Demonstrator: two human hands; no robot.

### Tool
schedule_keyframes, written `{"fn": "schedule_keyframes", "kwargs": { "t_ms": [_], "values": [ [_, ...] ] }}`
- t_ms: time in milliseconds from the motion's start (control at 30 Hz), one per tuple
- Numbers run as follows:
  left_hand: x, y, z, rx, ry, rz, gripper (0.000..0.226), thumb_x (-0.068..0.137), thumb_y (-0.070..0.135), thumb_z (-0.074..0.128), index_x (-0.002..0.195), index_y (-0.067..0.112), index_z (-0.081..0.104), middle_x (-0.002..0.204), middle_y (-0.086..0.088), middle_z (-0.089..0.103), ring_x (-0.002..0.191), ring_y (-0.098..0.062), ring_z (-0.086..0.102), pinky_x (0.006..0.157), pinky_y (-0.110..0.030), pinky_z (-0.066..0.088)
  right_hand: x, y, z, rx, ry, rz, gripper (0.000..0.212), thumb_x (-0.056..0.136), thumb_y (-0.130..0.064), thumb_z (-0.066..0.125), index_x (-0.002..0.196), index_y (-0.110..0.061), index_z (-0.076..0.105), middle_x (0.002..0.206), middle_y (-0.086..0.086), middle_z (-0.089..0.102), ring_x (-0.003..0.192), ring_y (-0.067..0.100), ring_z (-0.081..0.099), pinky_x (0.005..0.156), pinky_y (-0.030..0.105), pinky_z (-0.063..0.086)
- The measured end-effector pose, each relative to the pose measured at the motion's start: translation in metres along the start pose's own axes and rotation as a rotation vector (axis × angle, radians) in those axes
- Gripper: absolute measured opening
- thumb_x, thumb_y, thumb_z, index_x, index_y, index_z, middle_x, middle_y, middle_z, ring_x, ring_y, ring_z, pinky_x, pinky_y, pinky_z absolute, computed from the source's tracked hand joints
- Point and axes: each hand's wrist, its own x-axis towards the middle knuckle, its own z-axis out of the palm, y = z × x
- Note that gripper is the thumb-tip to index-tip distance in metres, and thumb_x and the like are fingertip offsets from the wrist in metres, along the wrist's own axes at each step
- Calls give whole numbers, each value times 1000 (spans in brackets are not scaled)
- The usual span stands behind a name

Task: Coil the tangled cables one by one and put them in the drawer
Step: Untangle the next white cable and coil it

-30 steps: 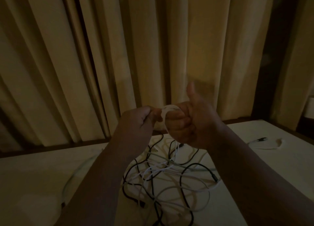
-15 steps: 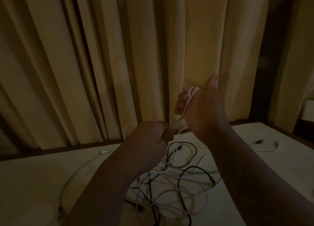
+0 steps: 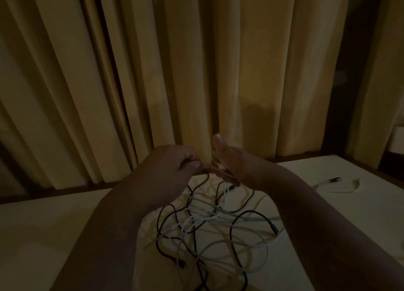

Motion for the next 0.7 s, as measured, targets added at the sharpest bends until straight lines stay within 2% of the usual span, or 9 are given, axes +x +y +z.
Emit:
{"fn": "schedule_keyframes", "kwargs": {
  "t_ms": [100, 167, 233, 367, 433, 500, 533, 633, 700],
  "values": [
    [3, -4, 4, -55, 94, 65, 17, 100, 28, 56, 90, 26, 70, 80, 8, 65, 75, -3, 58, 57, -19, 40, 3, 0, 2, 142, -154, 66, 92, 60, -100, 17, 59, -20, 62, 52, -3, 49, 42, 12, 39, 44, 22, 32],
    [5, -5, 6, -105, 178, 111, 15, 98, 26, 59, 89, 21, 71, 80, 8, 63, 74, -3, 57, 56, -13, 39, -1, -2, -1, 279, -272, 33, 86, 68, -94, 15, 54, -20, 56, 50, -3, 43, 42, 13, 31, 44, 24, 22],
    [6, -6, 10, -192, 248, 150, 14, 97, 24, 61, 88, 19, 71, 76, 10, 61, 71, -1, 56, 58, -9, 38, -6, -6, -6, 490, -428, -14, 83, 79, -87, 11, 57, -19, 51, 49, -5, 35, 42, 11, 20, 42, 24, 15],
    [9, -6, 21, -328, 303, 170, 16, 99, 28, 57, 88, 30, 69, 75, 17, 64, 69, 0, 59, 59, -9, 40, -11, -15, -8, 827, -588, -47, 79, 83, -88, 11, 58, -20, 43, 51, -4, 21, 41, 8, 13, 38, 22, 7],
    [12, -5, 28, -385, 303, 167, 21, 101, 36, 52, 87, 38, 67, 74, 19, 65, 68, -2, 60, 59, -19, 45, -12, -18, -8, 967, -607, -106, 76, 82, -88, 15, 58, -21, 41, 51, -6, 21, 40, 6, 15, 38, 22, 5],
    [14, -6, 35, -419, 301, 163, 25, 100, 43, 47, 85, 41, 66, 76, 14, 67, 70, -7, 62, 62, -32, 50, -13, -19, -11, 1141, -613, -154, 72, 81, -88, 20, 60, -22, 40, 51, -8, 24, 41, 6, 18, 38, 21, 9],
    [15, -7, 38, -425, 289, 159, 27, 101, 44, 45, 85, 40, 67, 76, 12, 67, 71, -9, 63, 64, -34, 51, -13, -19, -13, 1235, -603, -177, 71, 80, -88, 22, 62, -22, 40, 53, -9, 25, 42, 6, 20, 38, 21, 12],
    [15, 0, 42, -416, 225, 114, 30, 104, 41, 45, 84, 35, 66, 66, 19, 60, 61, -2, 55, 58, -21, 42, -14, -19, -20, 1462, -467, -245, 73, 83, -88, 23, 69, -19, 43, 58, -9, 26, 46, 6, 22, 39, 22, 20],
    [14, 8, 44, -400, 166, 78, 30, 102, 42, 45, 86, 28, 66, 56, 18, 53, 51, -2, 46, 51, -17, 35, -13, -18, -20, 1541, -351, -296, 74, 84, -87, 24, 75, -17, 45, 62, -8, 29, 50, 6, 26, 43, 22, 28]
  ]
}}
